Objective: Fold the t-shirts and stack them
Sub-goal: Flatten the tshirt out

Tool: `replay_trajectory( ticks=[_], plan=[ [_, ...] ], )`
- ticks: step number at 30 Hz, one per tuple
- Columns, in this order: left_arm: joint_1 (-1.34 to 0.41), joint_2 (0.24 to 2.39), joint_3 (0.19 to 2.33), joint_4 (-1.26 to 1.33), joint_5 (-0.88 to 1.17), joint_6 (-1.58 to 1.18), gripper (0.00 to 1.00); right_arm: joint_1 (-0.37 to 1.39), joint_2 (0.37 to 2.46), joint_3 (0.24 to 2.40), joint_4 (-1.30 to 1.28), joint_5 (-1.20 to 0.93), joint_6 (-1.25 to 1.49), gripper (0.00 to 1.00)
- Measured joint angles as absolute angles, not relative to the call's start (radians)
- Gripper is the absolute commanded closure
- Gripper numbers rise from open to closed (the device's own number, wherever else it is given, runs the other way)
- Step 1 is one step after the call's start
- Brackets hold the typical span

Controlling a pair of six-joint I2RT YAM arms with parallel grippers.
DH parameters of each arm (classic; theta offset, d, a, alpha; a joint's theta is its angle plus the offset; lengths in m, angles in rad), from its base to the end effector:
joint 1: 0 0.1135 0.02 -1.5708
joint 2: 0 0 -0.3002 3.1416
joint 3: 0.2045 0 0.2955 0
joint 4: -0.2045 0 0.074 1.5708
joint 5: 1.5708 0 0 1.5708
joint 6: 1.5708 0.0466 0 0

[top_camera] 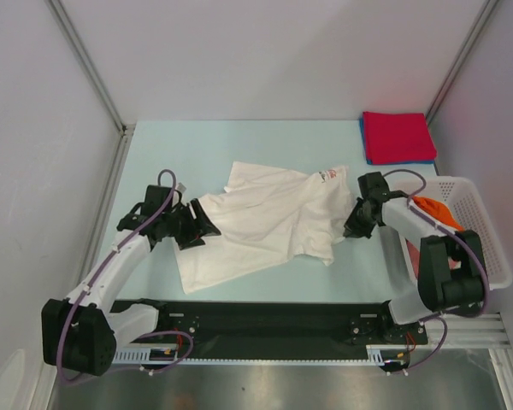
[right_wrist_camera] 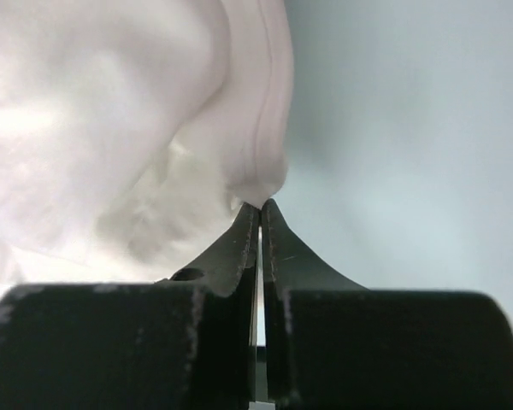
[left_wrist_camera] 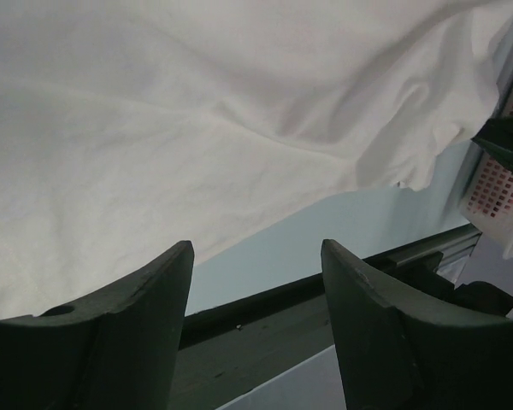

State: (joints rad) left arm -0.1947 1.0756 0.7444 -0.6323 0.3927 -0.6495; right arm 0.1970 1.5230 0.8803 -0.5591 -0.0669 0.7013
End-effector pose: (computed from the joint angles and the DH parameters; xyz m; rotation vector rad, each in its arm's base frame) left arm 0.2293 -0.0634 0.2442 -0.4330 2.5978 -0.8144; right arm 0.3100 0.0650 0.1756 0.6868 2.7364 0.3136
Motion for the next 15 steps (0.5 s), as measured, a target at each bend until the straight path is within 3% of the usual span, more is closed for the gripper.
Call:
replay_trajectory(
  ticks=[6,15],
  plan=[
    [-0.194,1.166,0.779,-0.63,0.368,-0.637,0.33,0.14,1.41,0.9,-0.754,0.035,0.59,0.98],
    [-0.194,1.229,0.797,-0.646,0.306,-0.62,0.32,0.206,1.409,1.175,-0.966,0.196,0.456,0.99]
  ],
)
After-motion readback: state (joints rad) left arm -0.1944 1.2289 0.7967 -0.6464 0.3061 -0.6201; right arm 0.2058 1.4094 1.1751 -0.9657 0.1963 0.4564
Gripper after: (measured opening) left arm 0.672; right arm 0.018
